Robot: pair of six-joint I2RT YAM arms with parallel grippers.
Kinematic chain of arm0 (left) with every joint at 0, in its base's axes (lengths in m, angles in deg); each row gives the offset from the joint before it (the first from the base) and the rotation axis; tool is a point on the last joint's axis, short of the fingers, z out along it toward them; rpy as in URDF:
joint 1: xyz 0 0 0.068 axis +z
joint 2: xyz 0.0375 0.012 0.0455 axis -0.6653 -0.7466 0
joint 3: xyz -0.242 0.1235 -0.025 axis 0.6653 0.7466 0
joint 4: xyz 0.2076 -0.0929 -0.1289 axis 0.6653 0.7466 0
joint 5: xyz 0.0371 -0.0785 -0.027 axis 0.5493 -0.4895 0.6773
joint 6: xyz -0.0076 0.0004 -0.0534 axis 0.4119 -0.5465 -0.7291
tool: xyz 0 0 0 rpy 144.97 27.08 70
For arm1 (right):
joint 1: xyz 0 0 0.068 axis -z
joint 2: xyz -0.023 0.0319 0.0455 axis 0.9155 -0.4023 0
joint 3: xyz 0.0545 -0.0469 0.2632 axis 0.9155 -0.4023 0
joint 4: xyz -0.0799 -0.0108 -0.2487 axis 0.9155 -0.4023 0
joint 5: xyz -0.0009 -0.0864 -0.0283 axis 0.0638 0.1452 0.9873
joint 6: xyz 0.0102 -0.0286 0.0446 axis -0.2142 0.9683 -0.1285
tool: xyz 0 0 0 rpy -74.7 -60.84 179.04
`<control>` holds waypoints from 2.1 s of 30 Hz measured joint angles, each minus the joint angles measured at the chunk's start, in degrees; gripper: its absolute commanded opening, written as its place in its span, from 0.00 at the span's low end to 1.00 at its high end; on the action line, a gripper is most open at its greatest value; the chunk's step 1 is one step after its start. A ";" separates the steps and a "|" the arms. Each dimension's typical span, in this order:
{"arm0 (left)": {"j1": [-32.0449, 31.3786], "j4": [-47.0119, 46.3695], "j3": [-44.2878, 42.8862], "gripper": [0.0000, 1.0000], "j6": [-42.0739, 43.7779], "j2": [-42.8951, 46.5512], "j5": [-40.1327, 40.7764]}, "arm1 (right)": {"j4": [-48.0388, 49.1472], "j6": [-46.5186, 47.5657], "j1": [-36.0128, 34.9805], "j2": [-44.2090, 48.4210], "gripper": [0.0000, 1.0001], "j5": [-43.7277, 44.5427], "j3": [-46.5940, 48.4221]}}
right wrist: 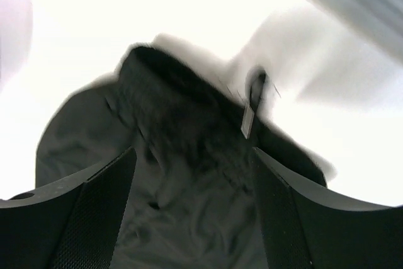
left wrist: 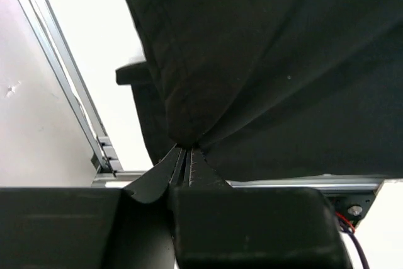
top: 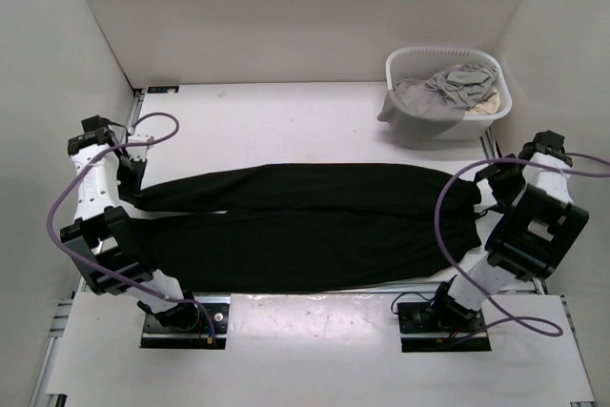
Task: Fold and stack the trousers
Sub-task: Flatten the trousers out, then fold the trousers
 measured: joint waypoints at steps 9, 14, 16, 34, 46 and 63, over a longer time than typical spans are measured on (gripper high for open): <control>1.53 -1.44 -1.62 0.14 0.50 -3.58 -2.51 | 2.38 0.26 -2.10 -8.17 0.71 -0.35 4.74; 1.73 -1.64 -2.47 0.14 0.57 -4.46 -3.10 | 3.52 -1.44 -4.90 -9.16 0.62 0.98 4.74; 1.73 -1.57 -2.73 0.14 0.81 -4.46 -3.10 | 3.74 -2.14 -5.92 -10.03 0.50 1.49 4.74; 2.97 0.20 -20.17 0.14 1.57 -7.26 -2.93 | -2.62 -3.78 -7.15 -0.87 0.00 10.86 5.60; 9.18 6.60 -6.54 0.14 7.52 5.73 9.01 | -13.20 -5.09 1.44 18.91 0.00 6.19 -9.64; 12.92 6.45 8.57 0.14 16.96 17.77 20.11 | -15.54 -3.56 1.44 24.22 0.00 6.43 -14.71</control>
